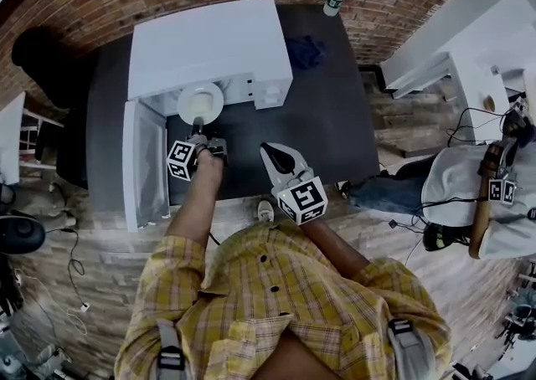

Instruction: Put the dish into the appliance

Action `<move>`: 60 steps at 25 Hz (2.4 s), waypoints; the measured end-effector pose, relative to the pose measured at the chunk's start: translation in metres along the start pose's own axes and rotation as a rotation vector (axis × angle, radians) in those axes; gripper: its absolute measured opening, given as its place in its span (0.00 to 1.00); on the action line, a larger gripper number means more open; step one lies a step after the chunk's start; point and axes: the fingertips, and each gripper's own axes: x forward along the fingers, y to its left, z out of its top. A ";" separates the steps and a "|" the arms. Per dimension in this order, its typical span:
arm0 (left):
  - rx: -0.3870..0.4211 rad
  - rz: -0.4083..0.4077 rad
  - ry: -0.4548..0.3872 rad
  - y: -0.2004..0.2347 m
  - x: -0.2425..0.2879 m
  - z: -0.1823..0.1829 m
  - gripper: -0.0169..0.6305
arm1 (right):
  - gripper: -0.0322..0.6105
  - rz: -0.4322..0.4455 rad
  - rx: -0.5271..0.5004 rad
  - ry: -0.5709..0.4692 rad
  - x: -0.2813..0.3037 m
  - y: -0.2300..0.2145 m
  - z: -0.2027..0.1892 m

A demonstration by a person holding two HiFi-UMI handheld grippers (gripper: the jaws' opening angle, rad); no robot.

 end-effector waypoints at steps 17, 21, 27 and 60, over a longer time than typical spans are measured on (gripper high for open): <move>-0.023 0.043 -0.027 0.013 0.029 0.007 0.04 | 0.05 0.007 0.005 0.017 0.007 -0.006 -0.006; -0.038 0.049 -0.035 0.015 0.034 0.007 0.04 | 0.05 0.006 0.007 0.019 0.007 -0.008 -0.006; -0.052 0.053 -0.038 0.013 0.048 0.006 0.04 | 0.05 -0.004 0.009 0.025 0.006 -0.013 -0.007; 0.032 -0.146 0.149 -0.036 -0.034 -0.027 0.03 | 0.05 -0.010 0.013 -0.013 -0.011 0.019 0.005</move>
